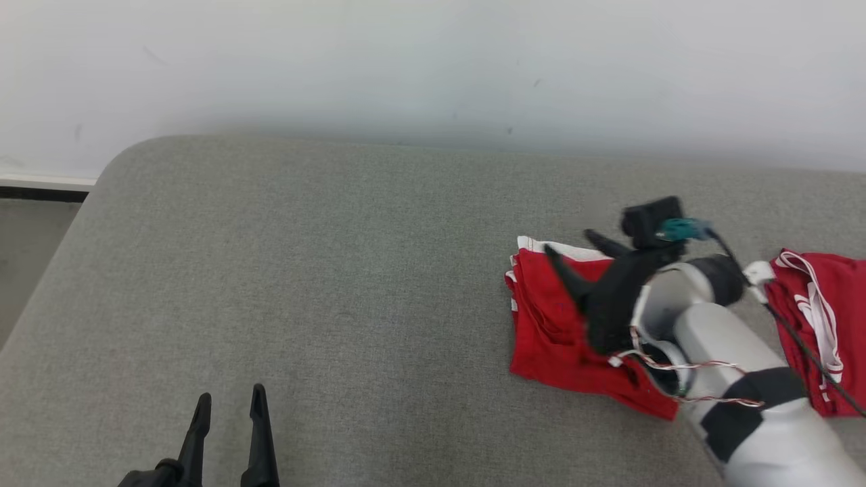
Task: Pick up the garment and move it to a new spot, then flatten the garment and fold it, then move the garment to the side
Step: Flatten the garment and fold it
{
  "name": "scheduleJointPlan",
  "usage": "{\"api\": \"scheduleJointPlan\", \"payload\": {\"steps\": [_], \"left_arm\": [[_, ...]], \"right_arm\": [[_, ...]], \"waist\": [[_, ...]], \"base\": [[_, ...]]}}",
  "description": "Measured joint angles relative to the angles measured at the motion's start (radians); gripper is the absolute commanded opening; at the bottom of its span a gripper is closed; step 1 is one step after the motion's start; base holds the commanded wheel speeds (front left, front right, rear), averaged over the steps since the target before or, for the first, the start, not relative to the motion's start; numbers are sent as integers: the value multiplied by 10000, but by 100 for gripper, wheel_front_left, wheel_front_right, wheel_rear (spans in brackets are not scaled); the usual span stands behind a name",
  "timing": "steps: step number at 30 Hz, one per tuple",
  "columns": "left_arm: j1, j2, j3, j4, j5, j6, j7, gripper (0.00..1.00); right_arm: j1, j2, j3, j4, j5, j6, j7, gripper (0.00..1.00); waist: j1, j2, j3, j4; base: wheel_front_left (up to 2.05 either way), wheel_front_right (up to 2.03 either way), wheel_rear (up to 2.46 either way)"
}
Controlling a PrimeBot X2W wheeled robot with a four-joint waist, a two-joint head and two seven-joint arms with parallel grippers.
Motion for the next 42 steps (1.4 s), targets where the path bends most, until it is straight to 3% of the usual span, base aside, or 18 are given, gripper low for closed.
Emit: {"api": "scheduleJointPlan", "payload": {"steps": [2, 3, 4, 5, 6, 12, 20, 28, 34, 35, 36, 37, 42], "left_arm": [[4, 0, 0, -8, 2, -2, 0, 100], [5, 0, -6, -8, 4, -4, 0, 100], [6, 0, -15, -10, 4, -10, 0, 100], [6, 0, -33, -10, 4, -15, 0, 100], [6, -2, -44, -12, 6, -19, 0, 100], [-59, -2, -81, -13, 8, -90, -2, 100], [-210, 0, -15, 86, 59, -96, 0, 100], [-190, -2, 140, 184, 242, -92, 0, 100], [4, -2, 466, 293, 564, -35, 0, 100], [7, 4, 529, 297, 608, -35, 0, 100], [7, 2, 596, 305, 629, -36, 0, 100], [7, -4, 652, 328, 637, -50, -2, 100], [-64, 25, 991, 439, 779, -194, 0, 100]], "right_arm": [[194, -257, -433, 171, -238, 0, -316, 100], [325, -395, -637, 318, -445, 0, -447, 95], [461, -497, -834, 477, -627, 0, -596, 47], [606, -579, -1039, 652, -849, 0, -779, 27], [760, -644, -1198, 805, -1070, 0, -986, 0], [1354, -309, -1465, 1659, -2111, 0, -1695, 0], [1573, 1141, 67, 1737, -2326, 0, -2059, 0], [1772, 1569, 2023, 1011, -1279, 0, -1881, 0], [1826, 1430, 1829, -111, -462, 0, -2786, 0], [1868, 1342, 1643, -313, -431, 0, -2984, 8], [1941, 1283, 1419, -506, -418, 0, -3225, 36], [2015, 1212, 1183, -660, -437, 0, -3392, 100], [2673, 968, -345, -1327, -880, 0, -4027, 100]], "waist": [[0, 0, -42, -53], [0, 0, -59, -76], [-1, 0, -71, -96], [0, 0, -75, -112], [0, 0, -68, -121], [1, 0, 116, -141], [1, 0, 203, -160], [1, 0, -51, -280], [0, 0, -329, -637], [0, 0, -376, -725], [0, 0, -419, -815], [0, 0, -460, -911], [0, 0, -669, -1413]], "base": [[0, 0, 0], [0, 0, 0], [0, 0, 0], [0, 0, 0], [0, 0, 0], [0, 0, 0], [0, 0, 0], [0, 0, 0], [0, 0, 0], [0, 0, 0], [0, 0, 0], [0, 0, 0], [0, 0, 0]]}}
